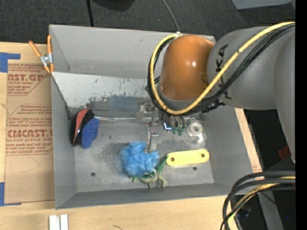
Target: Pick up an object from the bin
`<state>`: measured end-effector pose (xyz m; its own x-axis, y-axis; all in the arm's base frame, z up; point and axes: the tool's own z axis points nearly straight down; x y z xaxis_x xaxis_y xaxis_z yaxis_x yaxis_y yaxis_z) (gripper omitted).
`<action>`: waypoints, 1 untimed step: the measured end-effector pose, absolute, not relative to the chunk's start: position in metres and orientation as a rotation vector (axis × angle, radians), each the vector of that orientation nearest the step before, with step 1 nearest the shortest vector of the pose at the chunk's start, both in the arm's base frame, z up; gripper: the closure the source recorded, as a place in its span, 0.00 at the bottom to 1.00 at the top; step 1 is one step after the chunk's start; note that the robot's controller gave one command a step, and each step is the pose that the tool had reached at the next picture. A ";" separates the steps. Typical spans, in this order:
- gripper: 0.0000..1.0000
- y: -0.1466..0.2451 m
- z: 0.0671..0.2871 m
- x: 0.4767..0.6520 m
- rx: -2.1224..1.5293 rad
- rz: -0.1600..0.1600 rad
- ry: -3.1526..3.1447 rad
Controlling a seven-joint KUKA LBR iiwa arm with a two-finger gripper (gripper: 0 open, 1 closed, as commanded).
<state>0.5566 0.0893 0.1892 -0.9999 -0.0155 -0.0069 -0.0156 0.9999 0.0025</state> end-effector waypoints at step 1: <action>0.00 0.082 0.152 0.547 0.084 0.005 3.136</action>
Offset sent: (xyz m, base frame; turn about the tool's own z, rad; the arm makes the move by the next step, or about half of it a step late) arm -0.0273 0.0113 -0.0925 -0.0302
